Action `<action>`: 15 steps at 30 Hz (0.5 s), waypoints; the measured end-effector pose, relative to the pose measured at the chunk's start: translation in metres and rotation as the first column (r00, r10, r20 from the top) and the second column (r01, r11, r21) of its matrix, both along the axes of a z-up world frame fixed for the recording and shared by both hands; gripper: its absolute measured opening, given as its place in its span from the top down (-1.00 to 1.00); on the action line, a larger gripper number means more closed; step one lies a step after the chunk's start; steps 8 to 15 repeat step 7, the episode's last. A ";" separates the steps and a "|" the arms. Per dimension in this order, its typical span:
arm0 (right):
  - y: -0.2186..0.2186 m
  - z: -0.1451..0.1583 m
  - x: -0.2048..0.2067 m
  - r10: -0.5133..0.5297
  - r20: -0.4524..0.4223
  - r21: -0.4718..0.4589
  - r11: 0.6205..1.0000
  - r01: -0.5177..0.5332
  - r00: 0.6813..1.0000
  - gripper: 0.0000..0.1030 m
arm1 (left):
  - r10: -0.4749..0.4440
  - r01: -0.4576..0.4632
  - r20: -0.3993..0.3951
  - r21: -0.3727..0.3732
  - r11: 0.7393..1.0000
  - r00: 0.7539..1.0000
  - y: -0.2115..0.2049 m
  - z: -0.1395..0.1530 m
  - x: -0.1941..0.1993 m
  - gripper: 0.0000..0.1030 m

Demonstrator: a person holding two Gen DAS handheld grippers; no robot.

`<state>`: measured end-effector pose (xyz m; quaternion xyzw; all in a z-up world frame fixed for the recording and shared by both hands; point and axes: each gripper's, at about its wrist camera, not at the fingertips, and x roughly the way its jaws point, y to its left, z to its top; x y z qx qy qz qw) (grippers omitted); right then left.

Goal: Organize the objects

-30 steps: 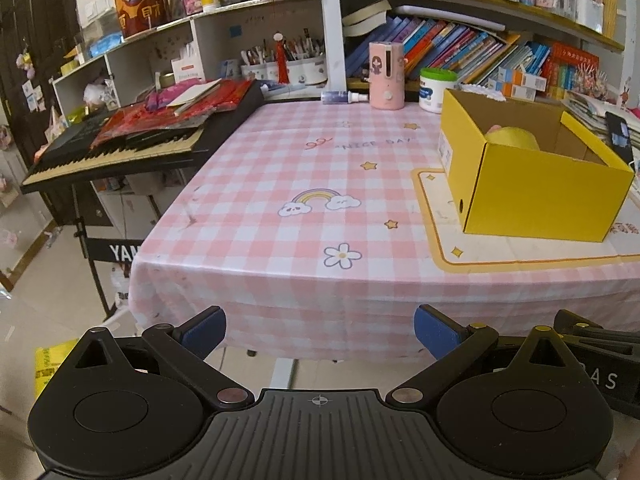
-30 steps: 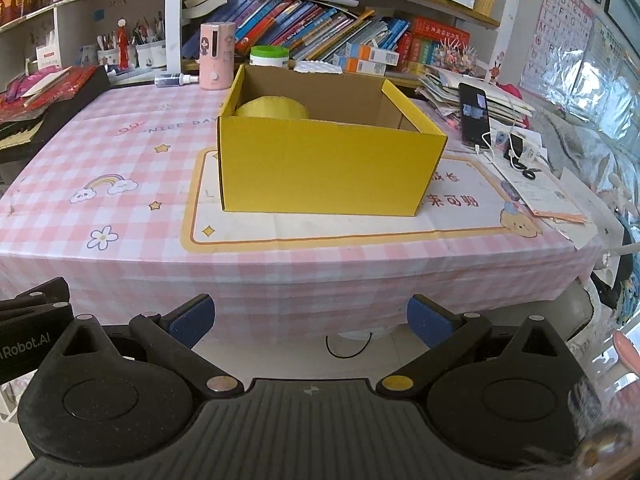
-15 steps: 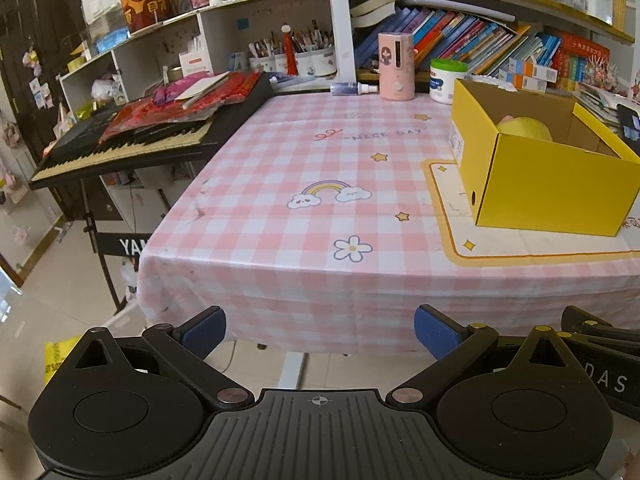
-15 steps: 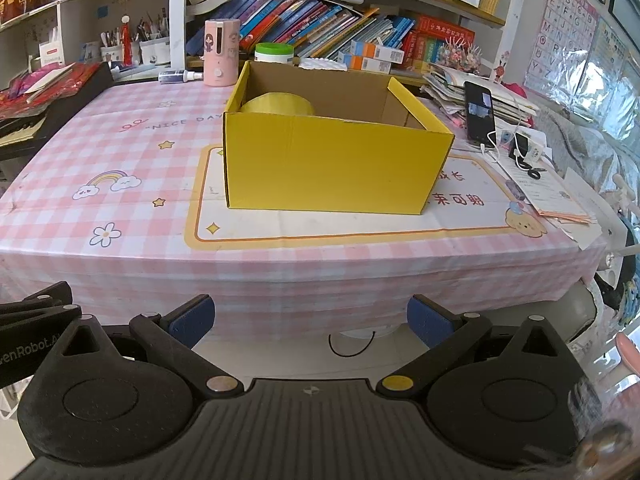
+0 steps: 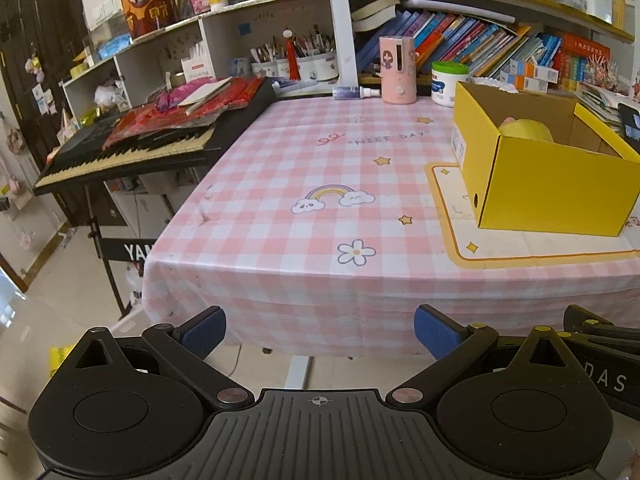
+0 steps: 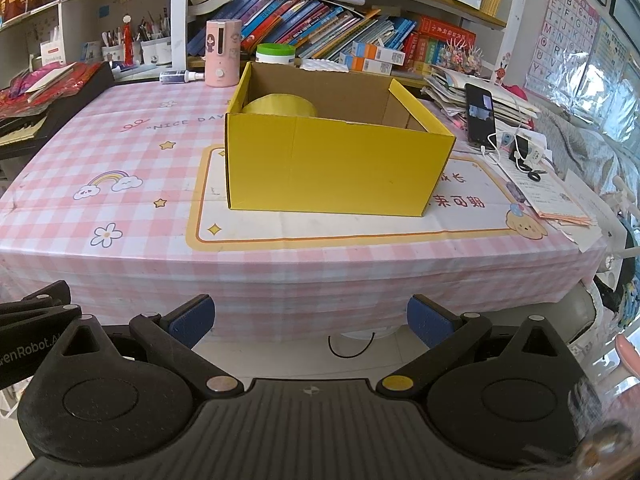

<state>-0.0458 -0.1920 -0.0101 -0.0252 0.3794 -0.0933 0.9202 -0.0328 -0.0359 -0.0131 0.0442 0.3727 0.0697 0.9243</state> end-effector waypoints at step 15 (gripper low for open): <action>0.001 0.002 0.002 0.000 0.008 -0.003 1.000 0.000 1.000 -1.00 | -0.002 0.002 -0.006 -0.017 1.000 1.000 0.001 0.001 0.001 -0.96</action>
